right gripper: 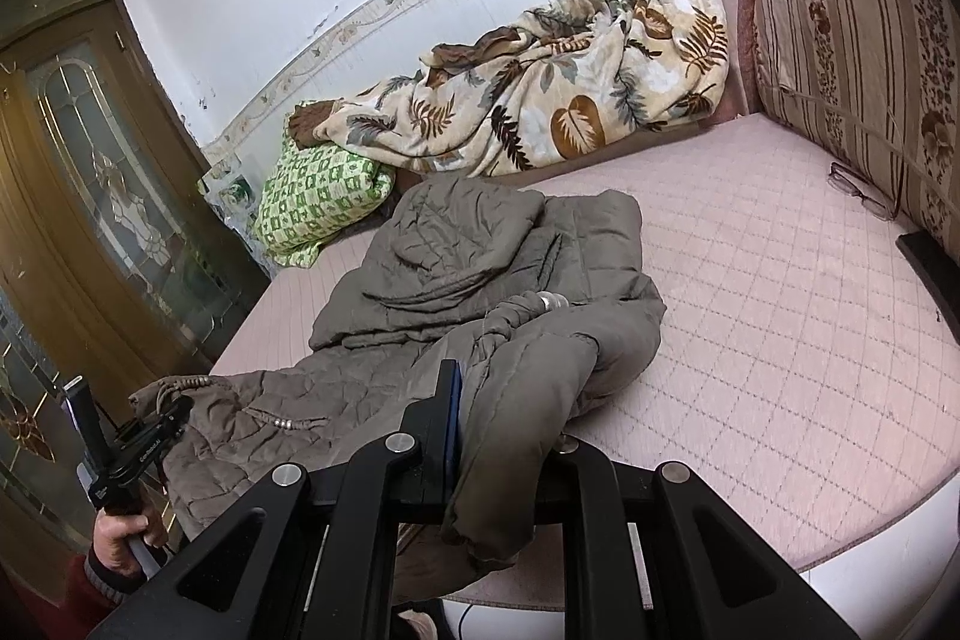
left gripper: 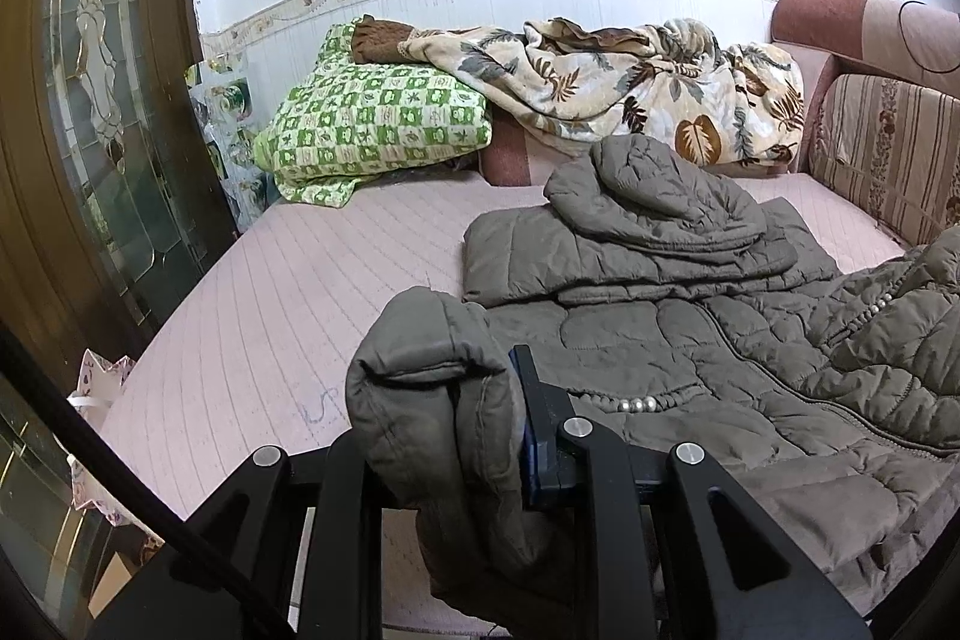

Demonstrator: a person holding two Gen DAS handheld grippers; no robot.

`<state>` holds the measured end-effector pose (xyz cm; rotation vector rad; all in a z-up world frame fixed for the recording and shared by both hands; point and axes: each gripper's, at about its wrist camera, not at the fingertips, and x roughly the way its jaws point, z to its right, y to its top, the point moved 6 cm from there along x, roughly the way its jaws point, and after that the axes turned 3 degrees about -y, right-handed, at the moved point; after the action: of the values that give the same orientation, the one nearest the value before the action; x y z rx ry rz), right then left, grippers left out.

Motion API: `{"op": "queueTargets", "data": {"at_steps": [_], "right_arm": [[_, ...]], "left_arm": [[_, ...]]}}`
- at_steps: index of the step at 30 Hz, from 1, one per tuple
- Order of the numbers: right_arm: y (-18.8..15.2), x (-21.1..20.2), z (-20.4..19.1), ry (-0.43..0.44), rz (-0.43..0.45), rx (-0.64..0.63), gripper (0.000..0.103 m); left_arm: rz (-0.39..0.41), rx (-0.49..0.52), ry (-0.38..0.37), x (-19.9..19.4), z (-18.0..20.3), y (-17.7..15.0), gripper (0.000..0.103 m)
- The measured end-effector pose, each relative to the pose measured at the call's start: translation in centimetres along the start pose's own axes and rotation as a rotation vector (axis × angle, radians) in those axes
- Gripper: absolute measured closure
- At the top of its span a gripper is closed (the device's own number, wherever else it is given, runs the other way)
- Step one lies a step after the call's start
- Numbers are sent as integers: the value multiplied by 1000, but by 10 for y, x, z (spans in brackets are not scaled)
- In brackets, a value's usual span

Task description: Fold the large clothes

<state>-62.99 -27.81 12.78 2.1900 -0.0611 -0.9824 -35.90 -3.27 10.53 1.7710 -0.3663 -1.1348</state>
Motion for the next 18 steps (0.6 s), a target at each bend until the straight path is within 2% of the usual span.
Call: {"op": "queueTargets", "data": {"at_steps": [18], "right_arm": [[57,23,-7,-3,36,-34,89]], "left_arm": [[36,-2,-7,24,-9,63,81]]}}
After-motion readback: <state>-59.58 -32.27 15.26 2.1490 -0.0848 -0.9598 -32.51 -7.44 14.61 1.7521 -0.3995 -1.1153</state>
